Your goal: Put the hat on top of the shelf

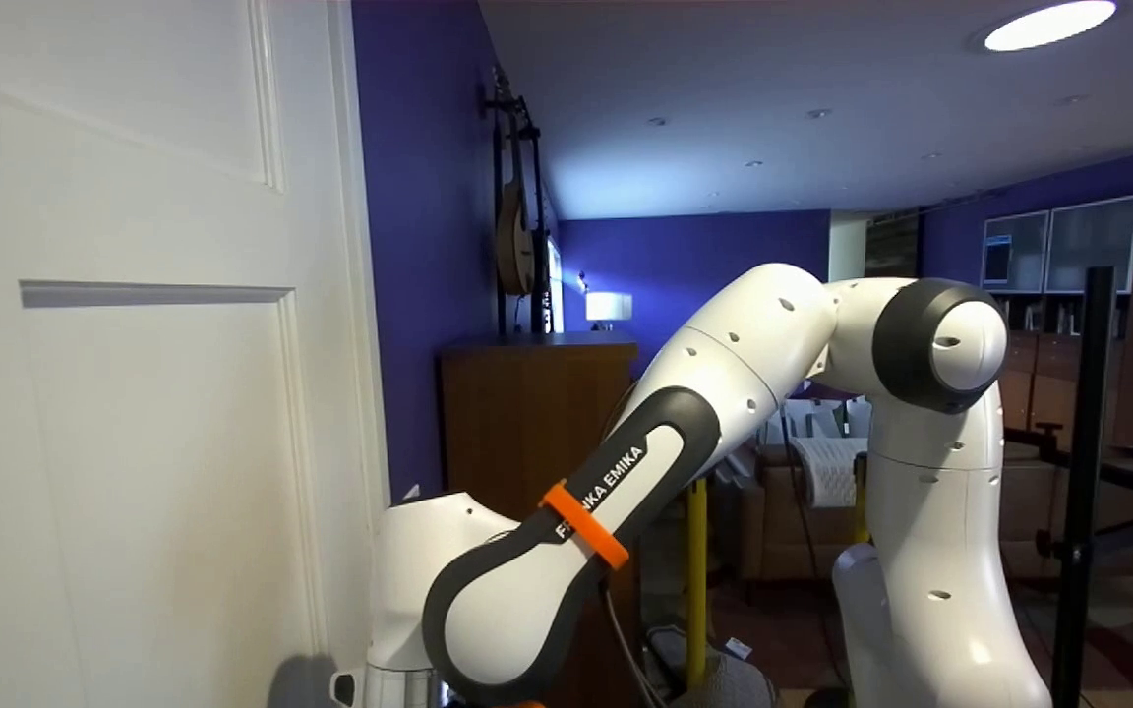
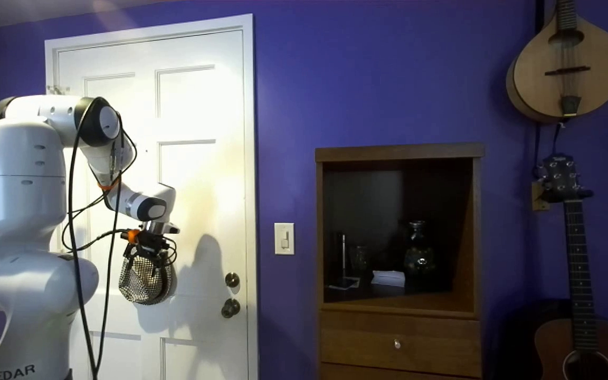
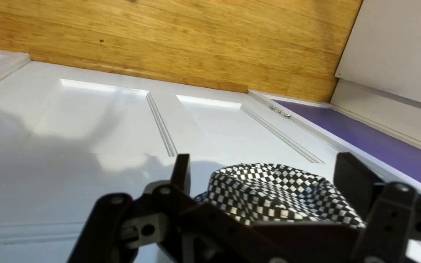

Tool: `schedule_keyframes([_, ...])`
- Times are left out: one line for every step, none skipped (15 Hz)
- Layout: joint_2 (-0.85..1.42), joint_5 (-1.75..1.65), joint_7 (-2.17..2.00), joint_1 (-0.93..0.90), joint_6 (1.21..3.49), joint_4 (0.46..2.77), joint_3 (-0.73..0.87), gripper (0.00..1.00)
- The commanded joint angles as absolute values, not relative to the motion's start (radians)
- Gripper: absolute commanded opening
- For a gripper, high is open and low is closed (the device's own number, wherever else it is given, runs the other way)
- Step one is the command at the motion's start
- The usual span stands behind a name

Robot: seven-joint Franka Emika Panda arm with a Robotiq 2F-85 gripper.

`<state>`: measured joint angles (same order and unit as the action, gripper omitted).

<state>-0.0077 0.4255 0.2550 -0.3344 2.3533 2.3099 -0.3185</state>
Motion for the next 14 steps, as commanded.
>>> schedule_keyframes([0.063,0.34,0.251,-0.358,2.388,2.228,-0.35,1.0])
schedule_keyframes([0.08,0.302,0.241,-0.354,2.362,2.204,-0.35,1.0])
schedule_keyframes([0.029,0.358,0.248,-0.35,2.364,2.258,-0.351,1.0])
schedule_keyframes([0.042,0.336,0.247,-0.35,2.364,2.242,-0.354,1.0])
schedule_keyframes([0.052,0.327,0.247,-0.349,2.364,2.232,-0.355,1.0])
schedule_keyframes([0.06,0.323,0.247,-0.348,2.364,2.226,-0.355,1.0])
schedule_keyframes([0.065,0.322,0.247,-0.348,2.364,2.222,-0.355,1.0])
schedule_keyframes([0.068,0.321,0.247,-0.348,2.364,2.219,-0.356,1.0])
schedule_keyframes([0.069,0.32,0.247,-0.347,2.364,2.218,-0.356,1.0])
schedule_keyframes([0.069,0.32,0.247,-0.347,2.364,2.217,-0.356,1.0])
schedule_keyframes([0.069,0.32,0.247,-0.347,2.364,2.217,-0.356,1.0])
schedule_keyframes([0.069,0.32,0.247,-0.347,2.364,2.217,-0.356,1.0])
schedule_keyframes([0.069,0.32,0.247,-0.347,2.364,2.217,-0.356,1.0])
schedule_keyframes([0.067,0.343,0.271,-0.35,2.389,2.222,-0.362,1.0])
